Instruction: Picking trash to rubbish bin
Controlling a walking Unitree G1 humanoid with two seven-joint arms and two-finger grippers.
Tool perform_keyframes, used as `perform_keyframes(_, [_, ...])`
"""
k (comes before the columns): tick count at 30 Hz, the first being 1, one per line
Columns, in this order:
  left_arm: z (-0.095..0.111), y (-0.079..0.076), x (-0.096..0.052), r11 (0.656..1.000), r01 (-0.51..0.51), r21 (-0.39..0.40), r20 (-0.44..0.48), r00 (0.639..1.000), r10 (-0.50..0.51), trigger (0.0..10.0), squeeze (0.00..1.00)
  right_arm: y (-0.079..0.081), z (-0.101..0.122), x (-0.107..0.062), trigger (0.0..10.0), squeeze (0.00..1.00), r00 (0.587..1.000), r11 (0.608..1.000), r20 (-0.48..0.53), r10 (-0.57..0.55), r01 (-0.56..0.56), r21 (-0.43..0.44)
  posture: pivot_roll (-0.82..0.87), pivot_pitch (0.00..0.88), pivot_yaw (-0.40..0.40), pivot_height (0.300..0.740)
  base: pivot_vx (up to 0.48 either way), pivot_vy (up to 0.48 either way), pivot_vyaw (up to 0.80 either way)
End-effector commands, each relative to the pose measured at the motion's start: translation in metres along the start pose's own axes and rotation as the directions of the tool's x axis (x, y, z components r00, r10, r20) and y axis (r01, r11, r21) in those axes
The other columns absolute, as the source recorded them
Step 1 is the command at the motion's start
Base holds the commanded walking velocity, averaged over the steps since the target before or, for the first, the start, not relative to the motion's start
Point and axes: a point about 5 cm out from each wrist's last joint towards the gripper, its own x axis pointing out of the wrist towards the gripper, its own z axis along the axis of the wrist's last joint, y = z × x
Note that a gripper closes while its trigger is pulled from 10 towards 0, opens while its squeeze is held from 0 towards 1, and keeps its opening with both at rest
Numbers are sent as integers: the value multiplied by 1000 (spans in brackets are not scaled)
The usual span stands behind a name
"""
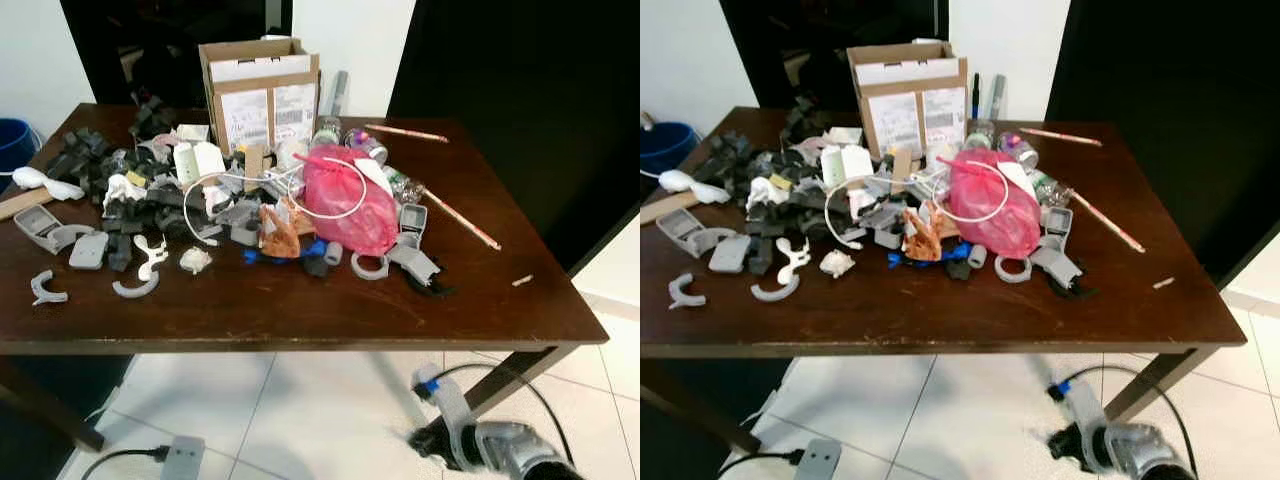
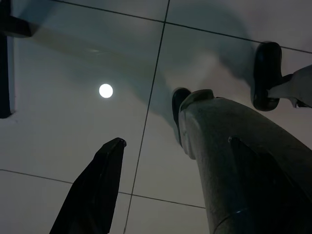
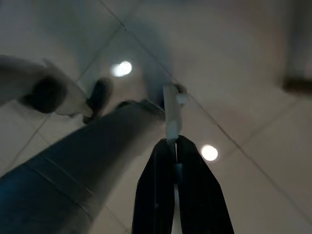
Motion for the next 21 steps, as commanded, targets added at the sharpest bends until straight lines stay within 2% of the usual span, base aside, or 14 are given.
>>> perform_keyframes(1, [-23, -5, -2, 1000, 17, 9, -85, 996, -16, 10000, 0, -7, -25, -1, 10000, 0, 989, 986, -61, -137, 142, 89, 45, 88, -38, 740, 0, 0, 0])
perform_keyframes(3, [-23, -5, -2, 1000, 16, 10, -85, 996, -15, 10000, 0, -6, -30, 0, 10000, 0, 984, 978, -70, -167, 174, 119, 45, 88, -38, 740, 0, 0, 0])
perform_keyframes(5, [-22, -4, -2, 1000, 12, 11, -85, 996, -11, 10000, 0, -4, -41, 1, 10000, 0, 970, 949, -86, -229, 242, 202, 45, 86, -36, 740, 0, 0, 0])
perform_keyframes(10, [-21, -3, -2, 1000, 10, 13, -83, 997, -8, 10000, 0, 0, -52, 3, 10000, 0, 957, 924, -113, -268, 289, 250, 45, 84, -36, 740, 0, 0, 0])
perform_keyframes(12, [-20, -3, -2, 1000, 8, 15, -82, 997, -7, 10000, 0, 5, -61, 4, 10000, 0, 945, 901, -139, -295, 324, 289, 47, 84, -37, 740, 0, 0, 0])
perform_keyframes(18, [-20, -4, -2, 1000, 5, 25, -79, 997, -3, 10000, 0, 12, -81, 5, 10000, 0, 913, 861, -209, -350, 402, 312, 51, 79, -44, 740, 0, 0, 0])
perform_keyframes(21, [-20, -5, -2, 999, 2, 32, -79, 997, 0, 10000, 0, 15, -88, 4, 10000, 0, 902, 855, -237, -362, 422, 302, 52, 77, -47, 740, 0, 0, 0])
